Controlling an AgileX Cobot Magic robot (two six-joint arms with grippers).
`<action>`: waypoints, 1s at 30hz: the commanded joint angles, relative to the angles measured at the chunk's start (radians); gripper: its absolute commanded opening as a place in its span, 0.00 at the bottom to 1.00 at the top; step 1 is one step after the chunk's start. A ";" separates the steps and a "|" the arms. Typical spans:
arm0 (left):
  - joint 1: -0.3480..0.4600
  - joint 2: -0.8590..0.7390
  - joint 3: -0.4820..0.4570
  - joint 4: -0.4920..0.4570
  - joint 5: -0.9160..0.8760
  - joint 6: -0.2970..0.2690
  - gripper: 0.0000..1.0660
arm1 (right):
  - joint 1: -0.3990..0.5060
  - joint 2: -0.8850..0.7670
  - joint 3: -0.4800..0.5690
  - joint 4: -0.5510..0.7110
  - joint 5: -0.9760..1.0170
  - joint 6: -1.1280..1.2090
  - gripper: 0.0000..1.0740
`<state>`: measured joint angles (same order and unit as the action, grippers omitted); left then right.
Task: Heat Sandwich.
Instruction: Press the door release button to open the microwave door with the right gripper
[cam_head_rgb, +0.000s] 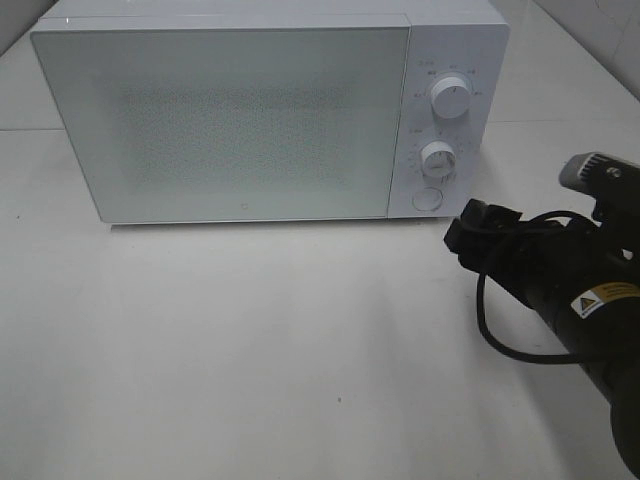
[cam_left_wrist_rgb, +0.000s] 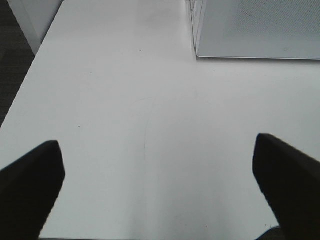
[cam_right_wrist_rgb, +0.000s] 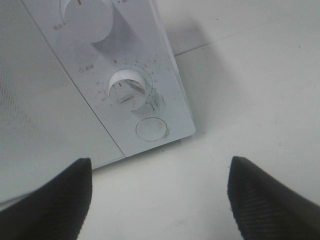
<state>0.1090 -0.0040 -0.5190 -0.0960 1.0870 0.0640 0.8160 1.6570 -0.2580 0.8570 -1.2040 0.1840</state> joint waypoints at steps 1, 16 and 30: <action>0.002 -0.017 0.001 0.001 -0.015 -0.001 0.92 | 0.001 -0.002 -0.009 -0.007 -0.053 0.239 0.68; 0.002 -0.017 0.001 0.001 -0.015 -0.001 0.92 | 0.001 -0.002 -0.009 -0.007 -0.020 0.936 0.61; 0.002 -0.017 0.001 0.001 -0.015 -0.001 0.92 | 0.001 -0.002 -0.009 -0.016 0.100 1.089 0.00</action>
<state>0.1090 -0.0040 -0.5190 -0.0960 1.0870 0.0640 0.8160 1.6570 -0.2580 0.8570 -1.1240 1.3070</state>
